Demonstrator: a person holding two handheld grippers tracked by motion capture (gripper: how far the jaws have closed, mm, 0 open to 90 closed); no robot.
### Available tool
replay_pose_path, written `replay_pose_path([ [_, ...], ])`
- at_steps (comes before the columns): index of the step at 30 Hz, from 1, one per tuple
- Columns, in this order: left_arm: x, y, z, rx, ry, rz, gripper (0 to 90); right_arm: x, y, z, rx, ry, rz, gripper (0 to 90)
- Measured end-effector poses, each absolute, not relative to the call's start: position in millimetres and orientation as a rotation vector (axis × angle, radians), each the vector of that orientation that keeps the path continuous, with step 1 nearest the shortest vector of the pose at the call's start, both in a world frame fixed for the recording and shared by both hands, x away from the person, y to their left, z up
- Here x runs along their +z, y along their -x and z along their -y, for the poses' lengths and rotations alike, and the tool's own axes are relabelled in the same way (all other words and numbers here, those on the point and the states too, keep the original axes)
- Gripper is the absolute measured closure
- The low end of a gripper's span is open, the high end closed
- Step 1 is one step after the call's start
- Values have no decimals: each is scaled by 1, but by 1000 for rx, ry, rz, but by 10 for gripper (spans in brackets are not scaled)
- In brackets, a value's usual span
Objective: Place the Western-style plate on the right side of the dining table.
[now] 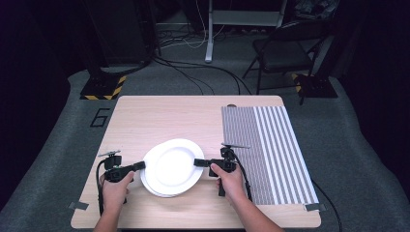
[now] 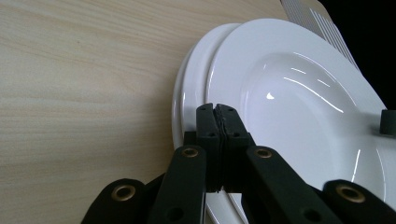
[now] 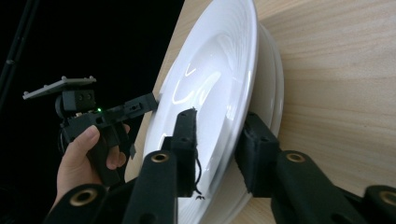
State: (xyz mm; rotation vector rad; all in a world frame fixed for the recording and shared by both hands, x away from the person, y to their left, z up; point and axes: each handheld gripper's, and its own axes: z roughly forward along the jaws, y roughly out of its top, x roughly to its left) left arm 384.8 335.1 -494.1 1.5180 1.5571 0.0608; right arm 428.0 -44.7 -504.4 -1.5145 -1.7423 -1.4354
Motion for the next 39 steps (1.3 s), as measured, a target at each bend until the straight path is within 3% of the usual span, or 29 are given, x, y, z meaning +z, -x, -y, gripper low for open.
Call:
replay_pose_path([
  [9, -494, -386, -335, 67, -1519, -1549, 886, -504, -428, 47, -1436, 1502, 1771, 787],
  [15, -493, -386, -329, 100, -1532, -1506, 723, -504, -427, 48, -1439, 1504, 1777, 790],
  [22, -494, -387, -326, 104, -1555, -1480, 705, -505, -429, 53, -1428, 1507, 1675, 811],
  [31, -495, -387, -314, 148, -1606, -1412, 566, -503, -430, 60, -1465, 1509, 1657, 845],
  [39, -497, -381, -306, 189, -1571, -1421, 541, -505, -428, 64, -1489, 1504, 1643, 850],
])
